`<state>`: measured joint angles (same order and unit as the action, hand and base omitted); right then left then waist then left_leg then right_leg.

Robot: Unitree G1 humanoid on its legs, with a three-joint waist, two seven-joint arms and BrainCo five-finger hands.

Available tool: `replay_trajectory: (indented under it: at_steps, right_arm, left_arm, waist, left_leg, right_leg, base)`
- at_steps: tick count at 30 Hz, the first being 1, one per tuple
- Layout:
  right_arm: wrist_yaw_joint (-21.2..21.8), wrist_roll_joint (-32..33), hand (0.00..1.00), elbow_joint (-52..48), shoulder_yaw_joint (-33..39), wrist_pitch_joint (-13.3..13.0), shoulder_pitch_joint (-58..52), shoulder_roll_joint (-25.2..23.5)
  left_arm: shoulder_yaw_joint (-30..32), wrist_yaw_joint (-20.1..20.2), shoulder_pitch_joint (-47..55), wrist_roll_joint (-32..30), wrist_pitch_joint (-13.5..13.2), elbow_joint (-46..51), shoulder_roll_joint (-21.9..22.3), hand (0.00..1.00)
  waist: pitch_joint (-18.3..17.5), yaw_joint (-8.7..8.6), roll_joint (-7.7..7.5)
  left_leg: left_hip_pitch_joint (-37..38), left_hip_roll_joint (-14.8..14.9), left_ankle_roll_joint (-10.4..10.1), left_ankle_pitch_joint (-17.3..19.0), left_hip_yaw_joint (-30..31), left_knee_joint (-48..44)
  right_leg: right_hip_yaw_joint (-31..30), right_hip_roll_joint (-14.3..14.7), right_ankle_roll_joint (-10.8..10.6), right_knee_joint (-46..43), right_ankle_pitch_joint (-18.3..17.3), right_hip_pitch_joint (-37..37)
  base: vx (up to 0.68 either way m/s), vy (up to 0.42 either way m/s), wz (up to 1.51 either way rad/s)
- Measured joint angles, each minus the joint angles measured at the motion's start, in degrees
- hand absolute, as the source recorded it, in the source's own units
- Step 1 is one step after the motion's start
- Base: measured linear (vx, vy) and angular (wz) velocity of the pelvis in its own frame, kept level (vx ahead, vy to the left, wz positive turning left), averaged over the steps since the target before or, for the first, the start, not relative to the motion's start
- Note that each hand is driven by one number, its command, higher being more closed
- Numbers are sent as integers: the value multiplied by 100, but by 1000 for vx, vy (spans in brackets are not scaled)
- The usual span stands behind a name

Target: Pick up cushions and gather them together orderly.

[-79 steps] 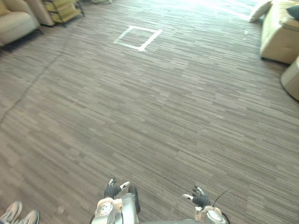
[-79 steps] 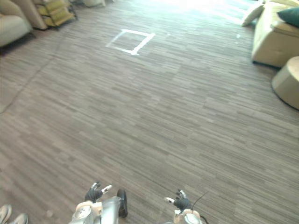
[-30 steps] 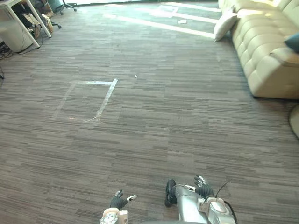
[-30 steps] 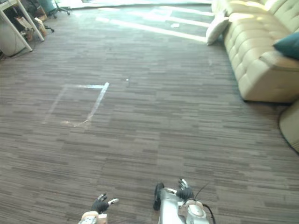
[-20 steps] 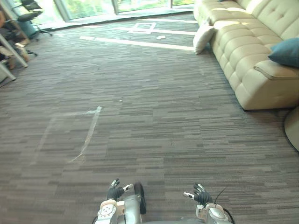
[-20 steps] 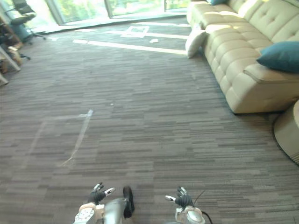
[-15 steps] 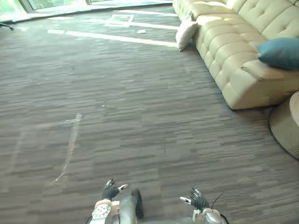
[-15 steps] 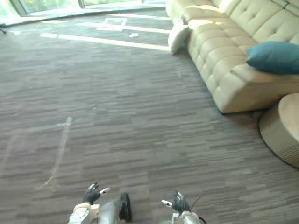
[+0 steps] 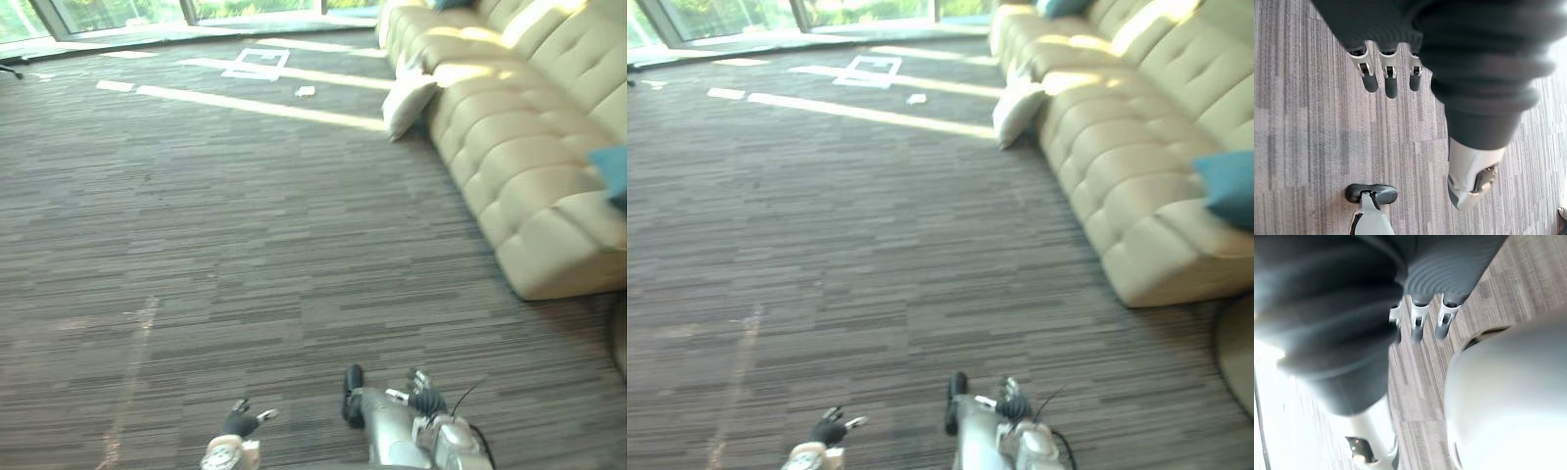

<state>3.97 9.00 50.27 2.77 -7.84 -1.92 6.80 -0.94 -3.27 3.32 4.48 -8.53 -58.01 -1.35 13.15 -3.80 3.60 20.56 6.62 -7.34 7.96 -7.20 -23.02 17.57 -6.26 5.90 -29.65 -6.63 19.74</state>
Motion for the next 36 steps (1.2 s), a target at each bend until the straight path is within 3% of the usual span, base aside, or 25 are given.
replay_trajectory:
  at_steps: [1,2,4,5,7,9,10,12,13,14,15,18,19,20,22,24,25,27,30,31,32,33,34,35,36]
  right_arm:
    - [0,1,0,11,-20,24,0,-2]
    - [-11,6,0,72,-49,75,-5,42]
    - [-16,9,0,177,-59,115,-31,32]
    - [-16,15,0,300,-78,154,-38,-17]
    - [-16,21,0,302,-77,161,-37,-36]
    - [-41,63,0,317,-61,180,-57,-86]
    - [-42,62,0,316,-61,180,-58,-89]
    - [-85,61,0,305,-62,153,-144,-91]
    - [-98,62,0,307,-64,154,-165,-81]
    - [-122,62,0,312,-75,163,-199,-148]
    - [-133,62,0,315,-75,161,-190,-232]
    - [-115,54,0,317,-57,138,-284,-385]
    - [-113,59,0,308,64,133,-287,-425]
    - [-107,43,0,314,102,133,-277,-460]
    - [-62,-3,0,248,99,111,-301,-416]
    - [-55,3,0,215,35,48,-317,-329]
    - [-58,4,0,157,39,6,-279,-269]
    - [-56,6,0,87,45,-8,-170,-201]
    - [-61,13,0,69,56,3,-175,-209]
    - [-57,44,0,62,92,3,-175,-211]
    - [-60,32,0,75,140,19,-126,-174]
    - [-52,35,0,42,170,-9,-98,-153]
    - [-50,34,0,36,176,-4,-61,-130]
    - [-44,18,0,35,192,34,-21,-89]
    - [-44,16,0,31,177,79,-40,-61]
  left_arm:
    - [25,1,-30,1,21,-4,2,0]
    - [159,6,-37,3,24,4,47,0]
    - [231,2,-37,3,14,71,38,0]
    - [239,-7,-24,4,15,176,-20,0]
    - [282,-4,-25,12,1,268,-20,0]
    - [389,-21,-23,22,-17,449,-11,0]
    - [389,-23,-24,22,-19,454,-11,0]
    - [353,-49,-23,28,-73,470,1,0]
    - [334,-49,-23,33,-74,476,-3,0]
    - [333,-45,-23,58,-77,516,-27,0]
    - [336,-45,-35,74,-76,523,-105,0]
    - [363,-32,-54,74,-78,481,-172,0]
    - [363,-38,-95,76,-68,426,-249,0]
    - [346,-45,-165,72,-34,314,-311,0]
    - [250,-46,-156,71,37,148,-313,0]
    - [79,-39,-118,69,42,83,-305,0]
    - [-21,-38,-145,70,45,33,-290,0]
    - [-58,-30,-130,69,54,-5,-257,0]
    - [-63,-26,-42,68,38,13,-274,0]
    - [-7,-29,-25,63,48,-23,-229,0]
    - [51,-20,-24,55,41,-66,-127,0]
    - [125,-2,-18,17,34,-80,19,0]
    - [148,-3,-27,10,32,-80,46,0]
    - [236,8,-91,6,33,-73,53,0]
    - [350,8,-101,9,41,-42,91,0]
  waist:
    - [23,1,55]
    - [103,14,134]
    - [135,68,114]
    - [142,96,4]
    - [155,98,-22]
    - [191,197,-81]
    - [193,201,-85]
    - [175,290,-44]
    - [165,309,-28]
    - [119,401,-144]
    - [64,407,-235]
    - [-63,364,-500]
    - [15,340,-665]
    - [93,316,-735]
    - [52,270,-697]
    - [34,240,-580]
    - [31,171,-493]
    - [91,62,-381]
    - [67,32,-493]
    - [33,-18,-498]
    - [-17,-17,-346]
    - [-85,14,-163]
    - [-75,12,-116]
    - [11,2,-42]
    - [120,33,46]
  left_leg:
    - [-305,140,-251,-538,97,-859]
    - [-1048,598,-497,-848,58,-2761]
    - [-1517,862,-367,-429,-233,-3776]
    - [-1989,887,-179,8,-597,-3884]
    - [-2445,861,-28,300,-879,-3444]
    - [-2993,413,113,461,-1249,-1104]
    - [-3008,384,115,445,-1248,-1001]
    - [-3152,-26,109,-250,-985,1088]
    - [-3240,-18,186,-520,-933,1162]
    - [-3260,-37,494,-1063,-972,883]
    - [-3294,-137,658,-1011,-1035,723]
    - [-3183,-398,945,-339,-1098,277]
    - [-2806,-575,960,-109,-1091,347]
    - [-2276,-794,1001,216,-998,490]
    - [-1521,-892,1022,414,-833,870]
    - [-868,-846,984,428,-705,1392]
    - [-530,-744,951,470,-617,1611]
    - [-250,-563,949,470,-611,1791]
    - [221,-566,787,565,-615,1978]
    - [513,-564,512,744,-480,1991]
    - [605,-463,490,755,-462,1929]
    - [477,-325,445,711,-377,1488]
    - [322,-237,413,691,-303,1034]
    - [-180,13,36,437,-194,-463]
    - [-806,470,-249,-307,-148,-2145]
  right_leg:
    - [53,20,-2,-54,-276,-242]
    - [84,261,17,251,-575,-946]
    - [90,395,55,628,-671,-1581]
    - [52,444,-1,1207,-670,-2300]
    - [-26,495,-110,1676,-602,-2770]
    - [-196,412,-272,2239,-603,-3428]
    - [-204,405,-285,2256,-611,-3453]
    - [-398,410,-568,2741,-780,-4002]
    - [-442,443,-638,2805,-843,-4115]
    - [-601,352,-795,2778,-1016,-4266]
    - [-649,233,-877,2677,-1066,-4305]
    - [-879,-266,-1031,610,-993,-3499]
    - [-1017,-558,-1376,-836,-613,-3033]
    - [-1041,-881,-1454,-2329,-345,-2558]
    - [-728,-1062,-1080,-3092,-603,-2133]
    - [-304,-1006,-780,-2875,-1022,-1601]
    - [-105,-833,-718,-2312,-1171,-1124]
    - [98,-500,-702,-884,-998,-602]
    - [-14,-54,-737,1901,384,-292]
    - [-292,-4,-482,1781,1241,-275]
    - [-411,32,-330,1193,1253,-78]
    - [-421,66,-222,523,729,110]
    - [-365,75,-199,321,532,105]
    - [-253,103,-211,173,164,-168]
    - [-154,281,-183,385,-56,-736]
  base:
    - [625,-160,21]
    - [609,-148,16]
    - [696,-171,-6]
    - [548,-133,-19]
    - [471,-96,-23]
    - [627,-43,-52]
    - [520,47,-53]
    - [465,121,-49]
    - [685,255,-59]
    - [481,197,-44]
    - [764,249,-35]
    - [680,226,-2]
    - [573,184,31]
    - [564,151,36]
    - [555,96,41]
    - [539,29,39]
    - [597,-52,35]
    - [619,-93,35]
    - [757,-174,42]
    - [746,-162,38]
    - [716,-176,26]
    - [543,-177,4]
    - [625,-282,19]
    - [575,-283,27]
    - [663,-280,25]
